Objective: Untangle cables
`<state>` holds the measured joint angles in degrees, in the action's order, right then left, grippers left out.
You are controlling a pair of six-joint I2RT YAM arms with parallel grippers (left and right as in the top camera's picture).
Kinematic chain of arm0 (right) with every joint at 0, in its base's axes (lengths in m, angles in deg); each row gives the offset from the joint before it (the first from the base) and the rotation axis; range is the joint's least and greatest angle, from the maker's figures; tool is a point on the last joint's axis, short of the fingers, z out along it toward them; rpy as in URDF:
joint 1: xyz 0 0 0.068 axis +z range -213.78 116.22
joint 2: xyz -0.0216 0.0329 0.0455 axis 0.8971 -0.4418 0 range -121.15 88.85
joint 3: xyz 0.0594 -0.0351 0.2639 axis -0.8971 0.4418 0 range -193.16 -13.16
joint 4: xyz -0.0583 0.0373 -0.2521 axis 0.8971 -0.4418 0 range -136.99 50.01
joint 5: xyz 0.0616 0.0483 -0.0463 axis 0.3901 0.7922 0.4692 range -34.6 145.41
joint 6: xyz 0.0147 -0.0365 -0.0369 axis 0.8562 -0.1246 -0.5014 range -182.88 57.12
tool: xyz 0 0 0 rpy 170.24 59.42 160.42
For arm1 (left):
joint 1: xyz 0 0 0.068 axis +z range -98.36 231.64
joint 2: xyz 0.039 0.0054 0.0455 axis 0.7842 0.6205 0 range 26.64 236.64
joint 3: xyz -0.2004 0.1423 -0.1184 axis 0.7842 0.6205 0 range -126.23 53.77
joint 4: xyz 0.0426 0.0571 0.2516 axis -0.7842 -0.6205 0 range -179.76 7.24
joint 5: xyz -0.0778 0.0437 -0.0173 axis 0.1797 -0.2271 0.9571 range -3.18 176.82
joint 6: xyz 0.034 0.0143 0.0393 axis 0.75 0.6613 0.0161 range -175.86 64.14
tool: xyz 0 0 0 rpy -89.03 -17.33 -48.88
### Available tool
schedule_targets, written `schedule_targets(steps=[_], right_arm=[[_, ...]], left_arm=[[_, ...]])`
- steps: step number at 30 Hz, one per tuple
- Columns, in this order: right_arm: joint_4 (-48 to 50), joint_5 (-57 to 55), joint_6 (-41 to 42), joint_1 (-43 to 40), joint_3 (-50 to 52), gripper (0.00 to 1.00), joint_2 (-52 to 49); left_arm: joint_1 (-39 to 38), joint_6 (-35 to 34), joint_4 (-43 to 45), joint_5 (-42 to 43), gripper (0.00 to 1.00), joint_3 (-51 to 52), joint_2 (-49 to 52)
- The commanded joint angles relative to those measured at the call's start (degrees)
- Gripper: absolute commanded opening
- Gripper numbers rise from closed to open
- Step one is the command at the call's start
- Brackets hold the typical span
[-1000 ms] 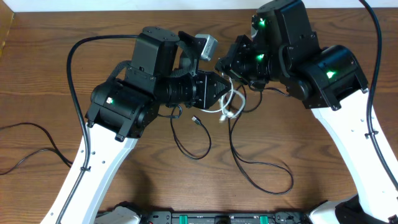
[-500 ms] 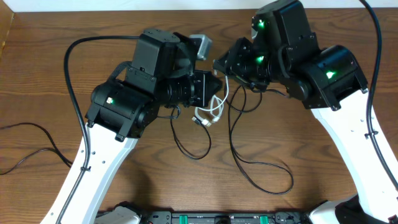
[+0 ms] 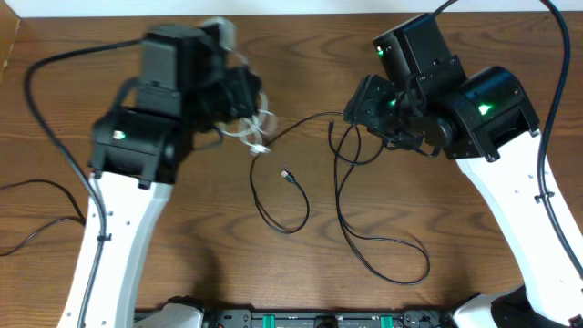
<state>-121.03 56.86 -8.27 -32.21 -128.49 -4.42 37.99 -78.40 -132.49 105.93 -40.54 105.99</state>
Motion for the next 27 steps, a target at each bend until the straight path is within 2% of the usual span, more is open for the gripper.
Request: schedule_targets(steps=[1, 10, 16, 20, 27], right_arm=[[-0.48, -3.04, -1.14, 0.13, 0.00, 0.59, 0.37], [-1.51, -3.04, -2.01, 0.13, 0.02, 0.52, 0.35], [-1.46, -3.04, -1.97, 0.15, 0.76, 0.52, 0.35], [-1.51, -3.02, -1.97, 0.15, 0.83, 0.52, 0.26], [-1.05, -3.06, -1.97, 0.15, 0.83, 0.52, 0.26]], left_arm=[[5.81, -0.22, 0.90, -0.35, 0.08, -2.73, 0.04], [21.99, 2.54, 7.78, -0.79, 0.07, -3.17, 0.83], [28.85, 2.54, 10.67, -2.95, 0.08, -3.17, 3.52], [32.17, 2.54, 12.22, -9.55, 0.08, -3.17, 6.84], [38.23, -2.43, 13.25, -9.53, 0.08, -3.17, 17.90]])
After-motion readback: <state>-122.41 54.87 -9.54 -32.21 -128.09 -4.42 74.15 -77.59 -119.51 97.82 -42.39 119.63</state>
